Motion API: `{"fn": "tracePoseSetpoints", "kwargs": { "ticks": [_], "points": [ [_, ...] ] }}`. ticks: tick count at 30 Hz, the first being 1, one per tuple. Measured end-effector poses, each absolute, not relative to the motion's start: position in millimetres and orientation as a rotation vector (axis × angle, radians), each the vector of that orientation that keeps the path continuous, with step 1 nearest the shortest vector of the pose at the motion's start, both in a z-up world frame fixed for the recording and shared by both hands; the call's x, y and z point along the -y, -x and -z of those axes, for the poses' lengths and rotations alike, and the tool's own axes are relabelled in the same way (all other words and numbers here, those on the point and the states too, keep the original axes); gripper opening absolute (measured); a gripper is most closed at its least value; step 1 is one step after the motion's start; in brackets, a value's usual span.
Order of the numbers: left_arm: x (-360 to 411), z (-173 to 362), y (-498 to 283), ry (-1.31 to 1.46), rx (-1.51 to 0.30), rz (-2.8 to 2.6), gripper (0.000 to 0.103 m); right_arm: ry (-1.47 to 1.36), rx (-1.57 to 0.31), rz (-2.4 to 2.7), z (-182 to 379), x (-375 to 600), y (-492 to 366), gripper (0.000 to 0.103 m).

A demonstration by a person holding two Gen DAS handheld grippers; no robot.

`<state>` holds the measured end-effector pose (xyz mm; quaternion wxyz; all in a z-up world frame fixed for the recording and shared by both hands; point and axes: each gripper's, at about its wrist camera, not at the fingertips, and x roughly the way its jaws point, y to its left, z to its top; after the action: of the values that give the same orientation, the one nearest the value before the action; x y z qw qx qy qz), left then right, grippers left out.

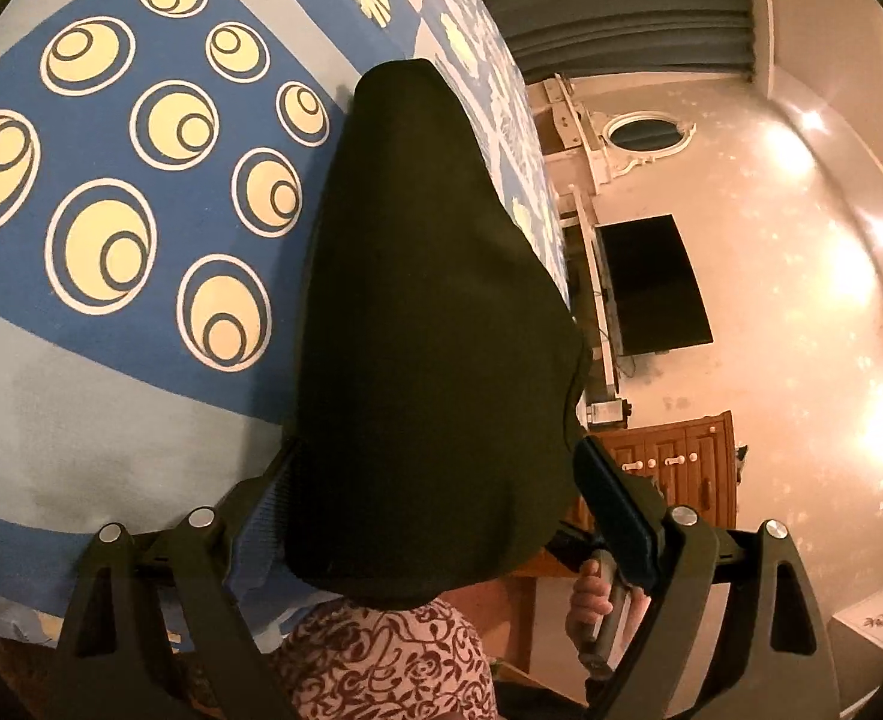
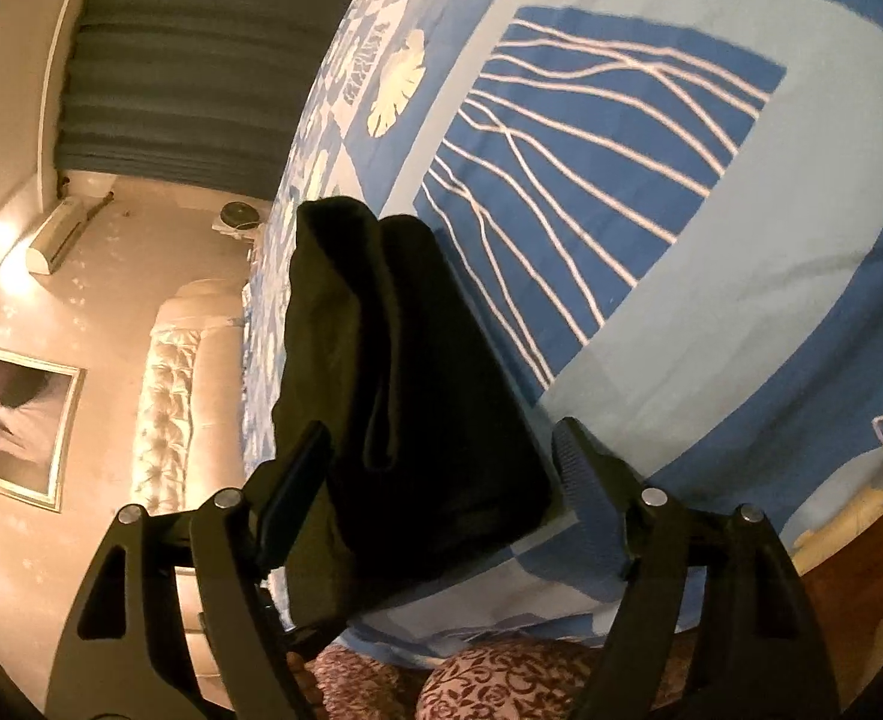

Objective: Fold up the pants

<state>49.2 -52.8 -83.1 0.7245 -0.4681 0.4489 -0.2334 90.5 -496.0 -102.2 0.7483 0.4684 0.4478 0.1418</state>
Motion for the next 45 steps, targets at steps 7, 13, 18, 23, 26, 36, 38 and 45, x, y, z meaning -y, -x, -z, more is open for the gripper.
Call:
{"fn": "tracePoseSetpoints", "kwargs": {
  "ticks": [7,13,18,23,26,36,38,45],
  "points": [
    [56,89,-51,1.038,-0.992,0.532,0.088,-0.992,-1.004,-0.354,105,486,-95,0.076],
    [56,86,-57,1.054,-1.037,0.487,0.088,-0.922,-1.031,-0.336,104,481,-98,0.057],
    [57,90,-56,1.025,-1.106,0.378,0.054,-0.919,-1.030,-0.338,107,483,-97,0.055],
    [60,87,-55,0.942,-1.102,0.381,0.042,-0.906,-1.026,-0.339,108,485,-97,0.053],
    [64,82,-53,0.888,-1.086,0.368,0.037,-0.909,-1.021,-0.343,109,485,-95,0.050],
    [62,75,-53,0.823,-1.071,0.335,0.034,-0.915,-1.007,-0.355,107,477,-90,0.046],
    [61,71,-54,0.818,-1.069,0.328,0.034,-0.923,-1.008,-0.359,107,475,-90,0.045],
    [50,70,-51,0.812,-1.063,0.298,0.033,-0.910,-1.024,-0.381,106,457,-95,0.045]
  ]
}}
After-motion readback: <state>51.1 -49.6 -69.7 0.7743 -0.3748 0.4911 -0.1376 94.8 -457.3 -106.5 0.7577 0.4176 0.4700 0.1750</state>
